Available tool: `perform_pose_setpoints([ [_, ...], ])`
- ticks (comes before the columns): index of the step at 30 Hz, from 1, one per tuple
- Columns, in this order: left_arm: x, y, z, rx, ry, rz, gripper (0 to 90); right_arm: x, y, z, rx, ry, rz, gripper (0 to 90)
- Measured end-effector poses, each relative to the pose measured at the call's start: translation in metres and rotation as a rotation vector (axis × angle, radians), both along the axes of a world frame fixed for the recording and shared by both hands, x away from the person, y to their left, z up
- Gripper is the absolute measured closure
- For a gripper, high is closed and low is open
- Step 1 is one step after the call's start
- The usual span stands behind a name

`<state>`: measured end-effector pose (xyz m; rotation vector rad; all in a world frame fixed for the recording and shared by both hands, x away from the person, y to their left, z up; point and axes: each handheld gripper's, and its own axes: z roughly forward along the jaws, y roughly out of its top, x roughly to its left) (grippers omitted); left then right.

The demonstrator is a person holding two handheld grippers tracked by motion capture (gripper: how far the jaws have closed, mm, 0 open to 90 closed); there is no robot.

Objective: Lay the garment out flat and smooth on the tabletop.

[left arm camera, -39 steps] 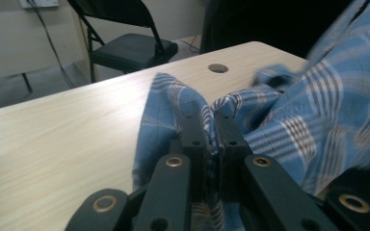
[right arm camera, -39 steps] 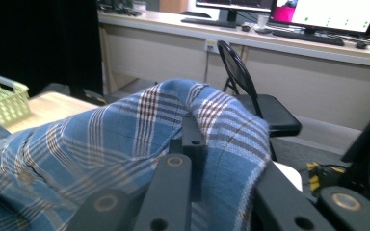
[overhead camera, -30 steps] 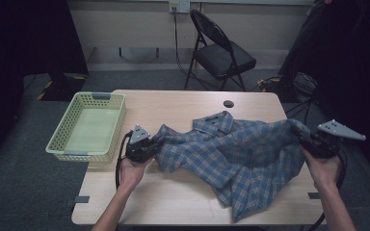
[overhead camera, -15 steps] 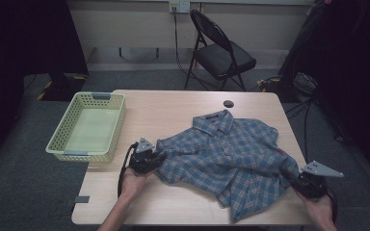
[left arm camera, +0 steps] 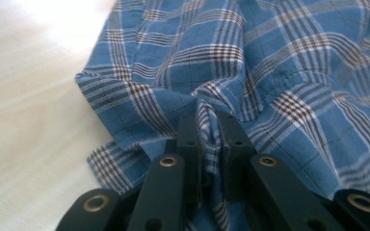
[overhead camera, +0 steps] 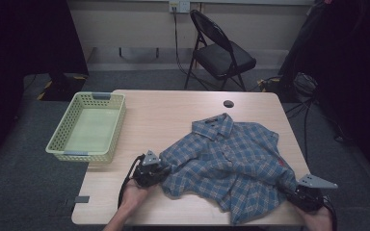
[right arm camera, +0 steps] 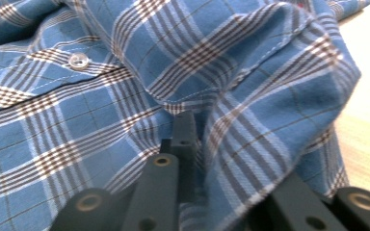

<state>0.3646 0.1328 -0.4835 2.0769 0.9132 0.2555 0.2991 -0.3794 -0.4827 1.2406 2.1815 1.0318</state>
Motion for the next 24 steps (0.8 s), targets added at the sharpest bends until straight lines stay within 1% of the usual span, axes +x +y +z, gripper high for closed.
perform_pose_setpoints([
  [2, -0.003, 0.004, 0.002, -0.018, 0.013, 0.005, 77.6, -0.003, -0.001, 0.002, 0.016, 0.012, 0.019, 68.3],
  [3, -0.004, 0.007, 0.004, -0.032, 0.020, 0.008, 73.5, -0.004, -0.002, 0.004, 0.021, 0.014, 0.029, 63.5],
  [4, -0.004, 0.007, 0.004, -0.032, 0.020, 0.008, 69.1, -0.004, -0.002, 0.004, 0.021, 0.014, 0.029, 63.5],
  [5, -0.005, 0.016, 0.010, -0.055, 0.020, 0.008, 63.7, -0.005, -0.006, 0.011, 0.046, 0.025, 0.094, 53.5],
  [6, -0.006, 0.019, 0.012, -0.066, 0.019, 0.003, 61.0, -0.006, -0.007, 0.014, 0.043, 0.016, 0.096, 53.0],
  [8, -0.007, 0.025, 0.017, -0.086, 0.018, 0.007, 56.9, -0.006, -0.011, 0.021, 0.067, 0.014, 0.116, 48.6],
  [9, -0.008, 0.027, 0.019, -0.093, 0.015, 0.007, 55.1, -0.007, -0.012, 0.024, 0.071, 0.007, 0.116, 47.7],
  [10, -0.009, 0.030, 0.023, -0.102, 0.007, 0.006, 53.9, -0.007, -0.013, 0.028, 0.072, 0.002, 0.115, 46.4],
  [11, -0.010, 0.032, 0.026, -0.103, -0.003, 0.009, 52.3, -0.007, -0.015, 0.033, 0.085, -0.005, 0.130, 43.9],
  [12, -0.011, 0.033, 0.028, -0.102, -0.008, 0.014, 50.8, -0.008, -0.015, 0.037, 0.081, -0.013, 0.127, 42.0],
  [13, -0.012, 0.034, 0.032, -0.107, -0.020, 0.016, 49.0, -0.009, -0.015, 0.041, 0.077, -0.019, 0.119, 39.7],
  [14, -0.012, 0.035, 0.035, -0.113, -0.028, 0.023, 47.8, -0.010, -0.016, 0.047, 0.080, -0.027, 0.124, 38.2],
  [16, -0.011, 0.035, 0.040, -0.114, -0.037, 0.022, 45.9, -0.011, -0.018, 0.055, 0.084, -0.042, 0.113, 37.2],
  [17, -0.009, 0.033, 0.042, -0.123, -0.039, 0.026, 44.7, -0.012, -0.019, 0.057, 0.084, -0.047, 0.110, 36.9],
  [19, -0.005, 0.027, 0.047, -0.123, -0.047, 0.024, 42.9, -0.011, -0.021, 0.065, 0.076, -0.057, 0.097, 36.5],
  [22, -0.001, 0.015, 0.051, -0.132, -0.053, 0.009, 41.7, -0.012, -0.026, 0.074, 0.086, -0.049, 0.085, 35.5],
  [24, 0.002, 0.002, 0.053, -0.140, -0.056, -0.010, 41.7, -0.015, -0.031, 0.077, 0.072, -0.039, 0.049, 34.4],
])
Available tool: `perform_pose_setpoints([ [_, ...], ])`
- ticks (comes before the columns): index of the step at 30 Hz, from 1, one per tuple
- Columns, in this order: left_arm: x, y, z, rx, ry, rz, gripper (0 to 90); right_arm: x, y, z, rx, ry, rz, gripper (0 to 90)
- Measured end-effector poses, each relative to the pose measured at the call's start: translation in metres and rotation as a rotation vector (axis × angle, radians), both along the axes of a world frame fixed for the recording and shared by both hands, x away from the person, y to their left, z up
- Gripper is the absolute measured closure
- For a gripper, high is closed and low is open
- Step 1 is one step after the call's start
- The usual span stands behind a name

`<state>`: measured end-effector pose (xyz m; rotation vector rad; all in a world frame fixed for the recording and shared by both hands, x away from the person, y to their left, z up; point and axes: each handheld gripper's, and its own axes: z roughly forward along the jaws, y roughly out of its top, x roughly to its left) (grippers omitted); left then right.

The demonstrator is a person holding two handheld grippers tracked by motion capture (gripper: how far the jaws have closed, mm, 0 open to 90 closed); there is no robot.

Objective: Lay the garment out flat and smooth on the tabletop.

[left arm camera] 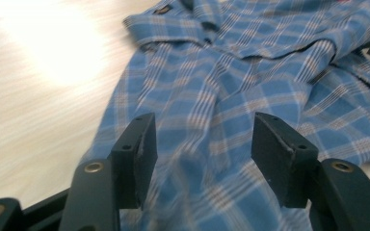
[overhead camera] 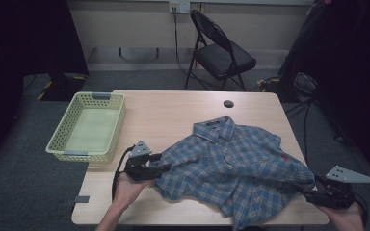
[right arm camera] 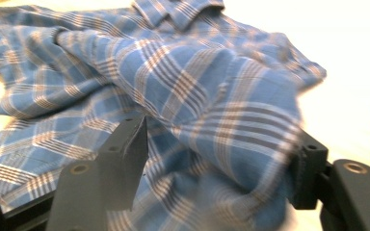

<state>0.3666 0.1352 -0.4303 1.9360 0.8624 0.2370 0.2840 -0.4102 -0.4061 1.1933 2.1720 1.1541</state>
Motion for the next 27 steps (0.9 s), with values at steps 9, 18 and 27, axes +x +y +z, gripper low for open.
perform_pose_setpoints([
  [9, 0.025, -0.058, 0.003, 0.046, 0.009, -0.077, 42.5, -0.004, -0.009, 0.020, 0.051, -0.113, -0.052, 37.5],
  [18, 0.057, -0.105, -0.026, 0.025, 0.094, -0.087, 43.2, 0.096, 0.060, 0.014, 0.078, -0.122, 0.072, 39.5],
  [27, 0.050, -0.111, -0.056, 0.124, 0.143, -0.147, 42.4, 0.138, 0.100, -0.062, -0.011, 0.091, 0.102, 41.4],
])
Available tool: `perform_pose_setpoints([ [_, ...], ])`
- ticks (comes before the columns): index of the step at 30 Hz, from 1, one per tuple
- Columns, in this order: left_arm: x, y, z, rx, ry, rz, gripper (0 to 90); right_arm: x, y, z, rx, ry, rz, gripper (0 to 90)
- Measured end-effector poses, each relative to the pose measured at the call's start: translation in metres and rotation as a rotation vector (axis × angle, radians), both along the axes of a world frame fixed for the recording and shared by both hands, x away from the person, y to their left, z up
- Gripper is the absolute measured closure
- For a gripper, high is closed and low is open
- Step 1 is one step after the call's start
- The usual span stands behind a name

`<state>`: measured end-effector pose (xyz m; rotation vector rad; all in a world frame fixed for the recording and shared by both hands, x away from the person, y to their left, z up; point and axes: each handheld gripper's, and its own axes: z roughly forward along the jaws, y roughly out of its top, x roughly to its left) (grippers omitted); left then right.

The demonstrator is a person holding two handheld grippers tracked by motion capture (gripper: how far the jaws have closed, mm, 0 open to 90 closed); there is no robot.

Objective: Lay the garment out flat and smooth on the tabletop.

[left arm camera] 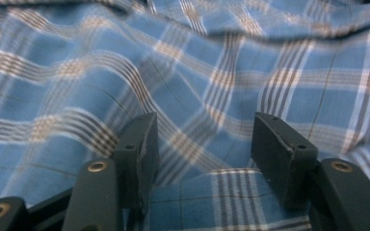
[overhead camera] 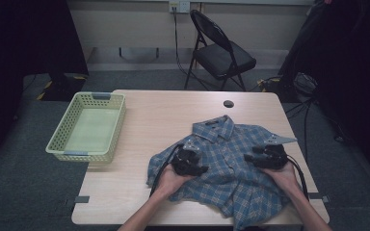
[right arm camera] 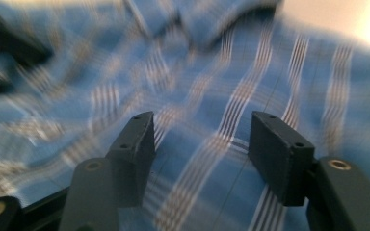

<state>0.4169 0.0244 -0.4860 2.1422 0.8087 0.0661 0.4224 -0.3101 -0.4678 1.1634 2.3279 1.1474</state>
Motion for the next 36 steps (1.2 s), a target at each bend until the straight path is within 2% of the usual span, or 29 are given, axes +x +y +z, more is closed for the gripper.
perform_pose_setpoints([
  [2, -0.001, 0.002, -0.001, 0.011, 0.007, 0.003, 41.1, -0.007, 0.001, -0.009, -0.007, 0.013, -0.010, 41.3],
  [3, -0.001, 0.004, -0.003, 0.002, 0.024, 0.003, 40.0, -0.012, 0.001, -0.010, -0.011, 0.007, -0.022, 40.9],
  [4, -0.001, 0.006, -0.004, -0.015, 0.023, -0.003, 39.6, -0.016, 0.002, -0.012, -0.010, 0.002, -0.043, 40.2],
  [6, -0.002, 0.010, -0.005, -0.029, 0.029, -0.011, 39.9, -0.025, 0.005, -0.014, -0.020, 0.006, -0.047, 39.7],
  [9, -0.006, 0.014, -0.006, -0.035, 0.018, -0.037, 40.2, -0.039, 0.009, -0.017, -0.026, 0.015, -0.075, 39.8],
  [11, -0.009, 0.015, -0.006, -0.032, 0.013, -0.049, 40.2, -0.049, 0.013, -0.018, -0.040, 0.004, -0.097, 39.8],
  [13, -0.011, 0.016, -0.006, -0.030, 0.019, -0.062, 40.2, -0.059, 0.017, -0.019, -0.058, -0.004, -0.106, 39.6],
  [18, -0.015, 0.018, -0.006, -0.037, 0.020, -0.082, 40.9, -0.082, 0.023, -0.019, -0.069, -0.012, -0.148, 39.6],
  [24, -0.029, 0.021, -0.007, -0.037, 0.015, -0.129, 41.0, -0.111, 0.025, -0.019, -0.063, -0.001, -0.145, 38.9],
  [26, -0.033, 0.020, -0.006, -0.029, 0.013, -0.137, 40.9, -0.120, 0.025, -0.019, -0.052, 0.014, -0.160, 38.9],
  [28, -0.037, 0.021, -0.006, -0.029, 0.017, -0.151, 39.9, -0.127, 0.027, -0.018, -0.069, 0.012, -0.156, 38.9],
  [31, -0.039, 0.019, -0.004, -0.019, 0.033, -0.184, 39.1, -0.129, 0.021, -0.011, -0.028, 0.035, -0.137, 40.8],
  [32, -0.039, 0.019, -0.002, -0.014, 0.038, -0.189, 38.8, -0.128, 0.016, -0.005, 0.013, 0.033, -0.137, 41.7],
  [33, -0.039, 0.019, 0.000, -0.021, 0.047, -0.185, 37.7, -0.126, 0.011, 0.001, 0.039, 0.014, -0.133, 41.6],
  [35, -0.039, 0.019, 0.005, -0.059, 0.054, -0.187, 36.1, -0.122, 0.003, 0.017, 0.022, -0.063, -0.143, 41.5],
  [36, -0.038, 0.020, 0.008, -0.079, 0.053, -0.181, 35.8, -0.116, -0.002, 0.024, 0.039, -0.068, -0.140, 41.3],
])
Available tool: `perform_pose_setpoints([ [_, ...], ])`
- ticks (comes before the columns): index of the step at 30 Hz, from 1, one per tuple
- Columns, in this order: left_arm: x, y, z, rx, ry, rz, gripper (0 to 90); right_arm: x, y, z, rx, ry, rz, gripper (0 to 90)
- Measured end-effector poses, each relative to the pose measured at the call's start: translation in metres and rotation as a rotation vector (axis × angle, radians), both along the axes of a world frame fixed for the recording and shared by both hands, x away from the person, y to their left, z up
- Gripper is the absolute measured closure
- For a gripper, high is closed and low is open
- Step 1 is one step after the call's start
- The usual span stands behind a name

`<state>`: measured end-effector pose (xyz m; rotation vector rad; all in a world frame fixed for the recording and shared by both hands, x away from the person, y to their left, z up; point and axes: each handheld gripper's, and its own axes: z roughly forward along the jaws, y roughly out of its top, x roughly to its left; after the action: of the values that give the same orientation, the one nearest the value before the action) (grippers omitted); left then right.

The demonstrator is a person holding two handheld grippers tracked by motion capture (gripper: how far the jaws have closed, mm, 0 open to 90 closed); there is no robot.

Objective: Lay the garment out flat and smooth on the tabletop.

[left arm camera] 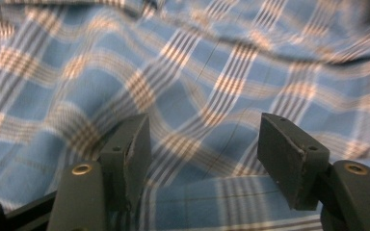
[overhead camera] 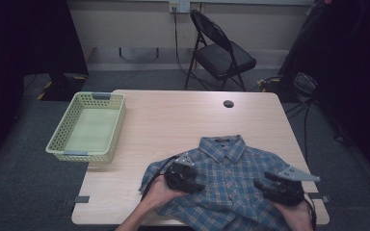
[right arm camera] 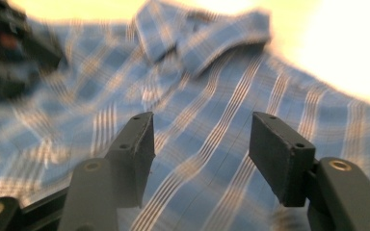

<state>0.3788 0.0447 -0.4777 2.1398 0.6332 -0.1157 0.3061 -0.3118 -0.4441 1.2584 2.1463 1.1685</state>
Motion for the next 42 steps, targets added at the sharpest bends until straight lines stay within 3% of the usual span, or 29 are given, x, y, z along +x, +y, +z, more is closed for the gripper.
perform_pose_setpoints([
  [2, 0.002, 0.003, 0.008, -0.029, -0.010, 0.023, 34.3, 0.016, -0.012, 0.011, 0.041, 0.000, 0.021, 41.7],
  [5, 0.006, 0.012, 0.022, -0.077, -0.038, 0.065, 31.4, 0.046, -0.027, 0.018, -0.019, -0.023, 0.028, 44.4],
  [6, 0.008, 0.015, 0.026, -0.081, -0.052, 0.074, 31.1, 0.059, -0.034, 0.018, -0.012, -0.032, 0.021, 44.9],
  [7, 0.011, 0.018, 0.029, -0.084, -0.065, 0.085, 31.1, 0.070, -0.039, 0.018, 0.012, -0.013, 0.016, 46.5],
  [9, 0.016, 0.023, 0.035, -0.074, -0.102, 0.112, 31.4, 0.087, -0.045, 0.013, -0.003, -0.019, -0.018, 47.7],
  [11, 0.021, 0.028, 0.038, -0.084, -0.129, 0.150, 33.9, 0.104, -0.050, 0.006, 0.000, 0.007, -0.018, 49.0],
  [13, 0.030, 0.033, 0.036, -0.090, -0.130, 0.186, 35.4, 0.117, -0.052, -0.002, 0.003, 0.032, -0.012, 48.7],
  [15, 0.039, 0.036, 0.031, -0.089, -0.116, 0.219, 35.5, 0.128, -0.051, -0.013, -0.049, 0.056, -0.018, 46.8],
  [19, 0.054, 0.046, 0.019, -0.080, -0.077, 0.274, 36.3, 0.135, -0.054, -0.029, -0.060, 0.107, -0.014, 41.5],
  [22, 0.061, 0.051, 0.012, -0.084, -0.053, 0.311, 37.1, 0.132, -0.050, -0.038, -0.117, 0.105, -0.011, 38.2],
  [24, 0.063, 0.052, 0.007, -0.049, -0.055, 0.316, 37.6, 0.131, -0.051, -0.042, -0.138, 0.108, -0.029, 36.7],
  [28, 0.062, 0.051, -0.001, 0.018, -0.051, 0.318, 37.8, 0.131, -0.056, -0.047, -0.113, 0.111, -0.049, 37.6],
  [29, 0.062, 0.051, -0.002, 0.039, -0.056, 0.320, 37.7, 0.130, -0.055, -0.048, -0.126, 0.095, -0.047, 40.0],
  [31, 0.062, 0.053, -0.004, 0.042, -0.047, 0.325, 37.2, 0.126, -0.055, -0.049, -0.110, 0.081, -0.034, 51.7],
  [37, 0.062, 0.056, -0.011, 0.069, -0.026, 0.336, 36.2, 0.119, -0.053, -0.048, -0.087, 0.091, -0.019, 77.8],
  [40, 0.063, 0.056, -0.013, 0.077, -0.026, 0.337, 36.1, 0.117, -0.048, -0.048, -0.105, 0.078, -0.015, 84.7],
  [42, 0.063, 0.057, -0.015, 0.048, -0.017, 0.336, 36.0, 0.115, -0.044, -0.048, -0.137, 0.059, -0.010, 85.4],
])
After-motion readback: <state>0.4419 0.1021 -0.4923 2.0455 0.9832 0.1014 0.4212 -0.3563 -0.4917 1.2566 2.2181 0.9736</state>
